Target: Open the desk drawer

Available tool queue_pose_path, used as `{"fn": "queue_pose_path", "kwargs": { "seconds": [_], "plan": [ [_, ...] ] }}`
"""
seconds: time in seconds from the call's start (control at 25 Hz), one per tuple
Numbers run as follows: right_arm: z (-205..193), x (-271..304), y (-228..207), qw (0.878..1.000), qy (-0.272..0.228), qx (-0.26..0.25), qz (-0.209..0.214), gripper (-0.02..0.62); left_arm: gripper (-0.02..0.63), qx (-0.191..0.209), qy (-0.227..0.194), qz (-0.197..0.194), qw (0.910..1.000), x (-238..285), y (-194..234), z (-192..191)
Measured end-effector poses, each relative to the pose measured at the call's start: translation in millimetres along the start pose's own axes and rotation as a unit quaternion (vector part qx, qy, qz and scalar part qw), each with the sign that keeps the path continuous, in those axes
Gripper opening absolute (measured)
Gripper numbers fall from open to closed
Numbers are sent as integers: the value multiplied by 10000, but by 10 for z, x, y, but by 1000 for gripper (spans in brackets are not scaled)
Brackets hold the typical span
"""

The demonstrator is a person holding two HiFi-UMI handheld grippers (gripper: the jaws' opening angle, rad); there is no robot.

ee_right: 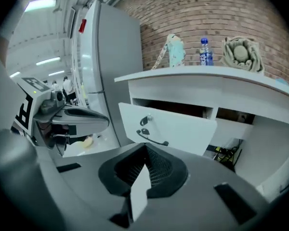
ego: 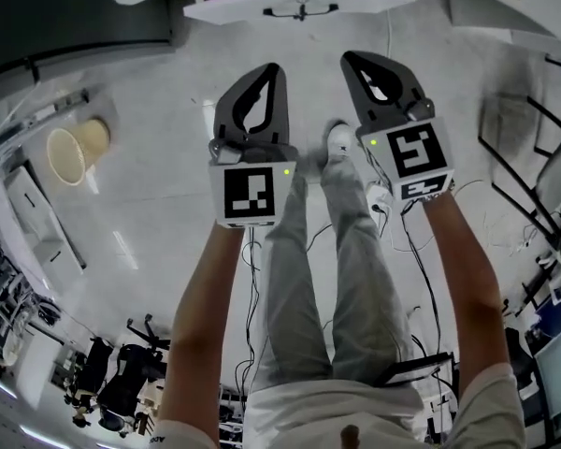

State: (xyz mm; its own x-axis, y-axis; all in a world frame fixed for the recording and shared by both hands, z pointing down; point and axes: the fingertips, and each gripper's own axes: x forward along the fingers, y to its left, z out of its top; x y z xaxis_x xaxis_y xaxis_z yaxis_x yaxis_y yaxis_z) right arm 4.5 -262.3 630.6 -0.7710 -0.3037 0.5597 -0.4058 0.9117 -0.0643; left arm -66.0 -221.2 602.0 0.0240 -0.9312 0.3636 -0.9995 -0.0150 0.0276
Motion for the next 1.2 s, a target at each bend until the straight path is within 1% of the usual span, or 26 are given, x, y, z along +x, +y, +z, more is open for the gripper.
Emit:
{"fn": "queue_pose_path", "kwargs": {
  "seconds": [0.08, 0.2, 0.28, 0.36, 0.52, 0.6, 0.68, 0.72, 0.8, 0.92, 1.04, 1.2],
  "plan": [
    [155, -165, -27, 9998, -161, 79, -52, 26, 8, -54, -132, -97, 9999, -76, -24, 195],
    [449, -445, -32, 9993, -376, 38, -52, 25, 8, -127, -295, -240, 9992, -232, -67, 550],
    [692, -662, 20, 9985, -535, 57, 56, 25, 8, -206, -369, -329, 9986, -406, -78, 810],
    [904, -930, 77, 9980, -594, 108, 187, 25, 8, -267, -433, -384, 9980, -619, -96, 1078],
    [1352, -1526, 142, 9960, -804, 301, 240, 26, 8, -277, -459, -195, 9984, -1077, -90, 1576],
    [1565, -1831, 163, 9945, -947, 390, 193, 26, 8, -385, -478, -83, 9981, -1319, -74, 1794],
    [1762, -2132, 157, 9930, -1082, 453, 93, 26, 8, -398, -485, -1, 9980, -1551, -77, 1982],
    [1868, -2272, 138, 9920, -1164, 484, 35, 26, 8, -410, -533, 20, 9977, -1648, -82, 2097],
    [2104, -2558, 81, 9887, -1377, 580, -72, 25, 8, -524, -760, 25, 9957, -1817, -115, 2393],
    [2398, -3093, 59, 9820, -1721, 751, -226, 26, 8, -608, -1003, 49, 9931, -2141, -254, 2792],
    [2573, -3563, 89, 9790, -1852, 756, -393, 25, 8, -639, -1164, 146, 9910, -2481, -368, 3132],
    [2797, -4036, 71, 9688, -2169, 1088, -513, 26, 8, -770, -1391, 304, 9868, -2823, -379, 3543]
  ]
}}
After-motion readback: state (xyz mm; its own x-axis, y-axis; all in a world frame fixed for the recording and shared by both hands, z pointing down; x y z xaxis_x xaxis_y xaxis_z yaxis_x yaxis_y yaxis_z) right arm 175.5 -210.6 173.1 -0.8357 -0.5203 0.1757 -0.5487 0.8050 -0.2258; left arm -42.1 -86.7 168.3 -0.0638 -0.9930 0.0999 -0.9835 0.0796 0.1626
